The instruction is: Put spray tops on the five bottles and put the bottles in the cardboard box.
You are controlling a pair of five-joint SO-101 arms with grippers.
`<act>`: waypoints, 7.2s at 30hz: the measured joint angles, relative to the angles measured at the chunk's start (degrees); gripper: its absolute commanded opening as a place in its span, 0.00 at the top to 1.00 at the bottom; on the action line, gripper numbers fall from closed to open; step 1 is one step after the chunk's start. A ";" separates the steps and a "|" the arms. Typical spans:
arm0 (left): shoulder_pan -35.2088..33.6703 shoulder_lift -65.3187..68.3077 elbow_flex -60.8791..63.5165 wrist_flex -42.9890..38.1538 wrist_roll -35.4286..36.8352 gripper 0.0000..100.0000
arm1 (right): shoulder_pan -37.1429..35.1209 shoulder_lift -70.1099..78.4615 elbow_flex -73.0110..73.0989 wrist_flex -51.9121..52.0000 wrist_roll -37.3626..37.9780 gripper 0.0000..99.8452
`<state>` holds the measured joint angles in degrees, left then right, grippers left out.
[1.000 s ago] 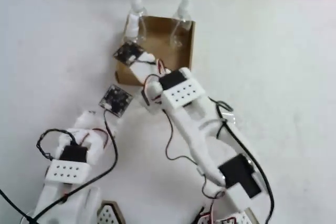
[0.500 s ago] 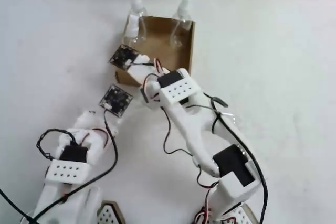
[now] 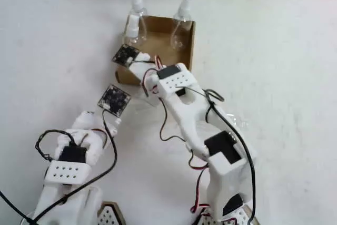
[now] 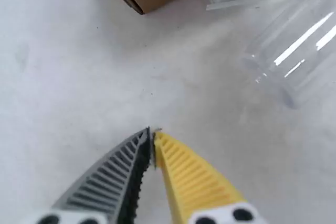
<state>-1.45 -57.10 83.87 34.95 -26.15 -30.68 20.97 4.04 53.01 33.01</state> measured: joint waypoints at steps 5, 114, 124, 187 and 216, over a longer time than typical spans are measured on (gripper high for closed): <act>0.00 0.00 0.00 0.00 0.00 0.98 | -0.09 3.16 -3.69 2.99 0.09 0.90; -4.66 0.00 0.00 1.49 -0.35 0.98 | 3.60 -11.34 -0.44 10.46 -1.41 0.89; -8.88 0.00 -0.53 3.69 -0.35 0.98 | 3.60 -11.25 -1.49 16.09 4.31 0.89; -11.69 0.00 -1.41 4.84 -0.35 0.98 | 0.79 -1.49 -0.62 10.73 26.02 0.87; -11.78 0.00 -1.41 4.84 -0.35 0.98 | 7.03 -8.70 -5.01 18.11 9.23 0.98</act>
<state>-13.23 -57.10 82.46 39.78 -26.51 -23.65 12.26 -0.97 71.12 42.24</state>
